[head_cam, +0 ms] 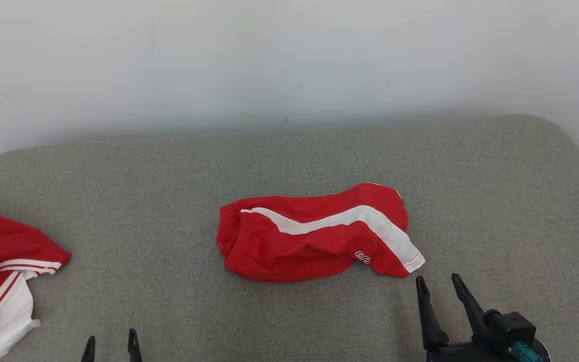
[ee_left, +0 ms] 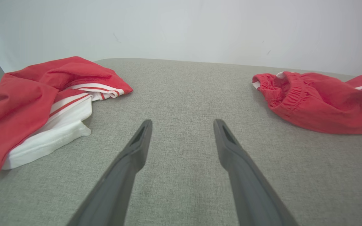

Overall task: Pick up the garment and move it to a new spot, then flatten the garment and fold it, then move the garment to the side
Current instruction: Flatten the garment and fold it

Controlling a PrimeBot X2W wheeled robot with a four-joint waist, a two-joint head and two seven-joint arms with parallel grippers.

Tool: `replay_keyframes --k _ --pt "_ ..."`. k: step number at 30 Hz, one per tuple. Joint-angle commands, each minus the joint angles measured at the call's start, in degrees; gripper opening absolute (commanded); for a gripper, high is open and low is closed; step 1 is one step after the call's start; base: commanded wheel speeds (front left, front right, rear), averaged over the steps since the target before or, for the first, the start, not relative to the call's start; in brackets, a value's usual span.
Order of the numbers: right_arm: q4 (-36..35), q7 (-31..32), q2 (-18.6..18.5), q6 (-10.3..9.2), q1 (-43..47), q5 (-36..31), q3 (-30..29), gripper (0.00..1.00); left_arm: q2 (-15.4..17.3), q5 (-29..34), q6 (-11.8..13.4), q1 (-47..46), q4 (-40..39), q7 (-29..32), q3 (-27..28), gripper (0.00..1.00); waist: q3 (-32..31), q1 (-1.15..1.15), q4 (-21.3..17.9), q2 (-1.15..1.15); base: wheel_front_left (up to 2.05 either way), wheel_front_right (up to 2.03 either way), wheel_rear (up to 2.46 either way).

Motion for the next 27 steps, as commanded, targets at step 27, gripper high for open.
replay_keyframes --k 27 --pt "-0.8 0.0 -0.5 0.19 -5.0 0.5 2.5 1.00 -0.1 -9.1 -6.1 -19.6 6.8 -0.2 -12.2 1.00 9.5 0.00 -2.4 0.00 0.00 0.00 0.00"
